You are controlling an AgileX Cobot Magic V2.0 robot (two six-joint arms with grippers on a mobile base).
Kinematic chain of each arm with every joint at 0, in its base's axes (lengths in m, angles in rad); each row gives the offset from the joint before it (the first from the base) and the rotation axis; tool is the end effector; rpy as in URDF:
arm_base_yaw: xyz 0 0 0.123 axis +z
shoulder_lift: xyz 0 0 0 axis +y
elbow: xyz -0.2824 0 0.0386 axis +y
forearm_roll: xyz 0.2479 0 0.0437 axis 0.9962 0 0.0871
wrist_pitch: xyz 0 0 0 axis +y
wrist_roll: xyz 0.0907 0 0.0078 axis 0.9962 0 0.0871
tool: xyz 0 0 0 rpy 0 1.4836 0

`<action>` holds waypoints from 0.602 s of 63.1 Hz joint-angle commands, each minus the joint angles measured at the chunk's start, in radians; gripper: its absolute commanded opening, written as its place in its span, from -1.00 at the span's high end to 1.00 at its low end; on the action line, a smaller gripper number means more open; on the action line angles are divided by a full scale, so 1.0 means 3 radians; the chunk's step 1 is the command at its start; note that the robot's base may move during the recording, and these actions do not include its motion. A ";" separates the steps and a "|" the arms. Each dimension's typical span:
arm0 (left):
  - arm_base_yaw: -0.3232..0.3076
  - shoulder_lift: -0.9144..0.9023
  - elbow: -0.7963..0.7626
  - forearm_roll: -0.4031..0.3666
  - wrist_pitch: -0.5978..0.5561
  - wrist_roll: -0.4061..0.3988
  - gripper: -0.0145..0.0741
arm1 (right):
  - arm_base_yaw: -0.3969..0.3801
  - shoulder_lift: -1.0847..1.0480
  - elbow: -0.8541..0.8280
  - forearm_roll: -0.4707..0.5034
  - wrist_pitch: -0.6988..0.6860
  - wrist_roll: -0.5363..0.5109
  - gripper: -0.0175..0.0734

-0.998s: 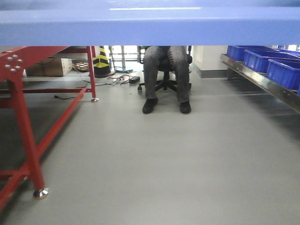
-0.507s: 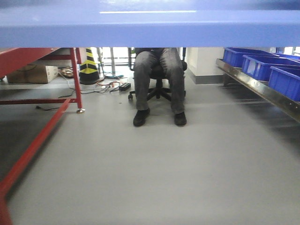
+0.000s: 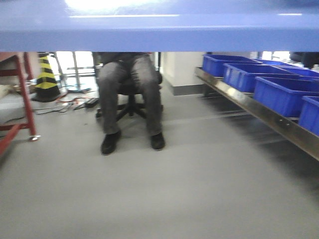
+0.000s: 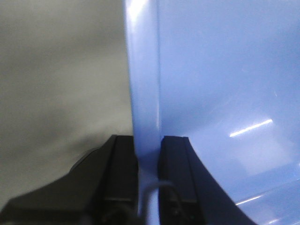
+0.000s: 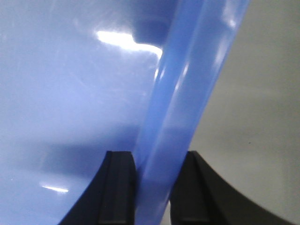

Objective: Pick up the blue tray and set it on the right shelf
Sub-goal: 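Hold the tray raised in both grippers while the base turns away, then carry the tray with both grippers up to the steel shelf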

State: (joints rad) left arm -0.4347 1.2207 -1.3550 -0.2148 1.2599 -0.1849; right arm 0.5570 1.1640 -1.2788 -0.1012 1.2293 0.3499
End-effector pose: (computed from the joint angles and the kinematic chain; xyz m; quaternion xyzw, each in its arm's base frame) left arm 0.1962 -0.1115 0.4015 0.1147 0.9523 -0.1817 0.2164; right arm 0.1844 0.1046 0.3919 -0.1030 0.9566 0.0721 0.2631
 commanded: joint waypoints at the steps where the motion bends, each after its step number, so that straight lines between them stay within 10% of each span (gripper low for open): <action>1: -0.0013 -0.0096 -0.0093 -0.0078 0.0265 0.0063 0.78 | 0.0000 -0.0062 -0.0097 -0.0158 -0.0055 -0.0154 0.56; 38: -0.0013 -0.0096 -0.0093 -0.0078 0.0265 0.0063 0.78 | 0.0000 -0.0062 -0.0097 -0.0159 -0.0058 -0.0154 0.56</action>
State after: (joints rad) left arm -0.4347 1.2207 -1.3550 -0.2172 1.2599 -0.1849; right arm 0.5570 1.1640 -1.2788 -0.1012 1.2293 0.3499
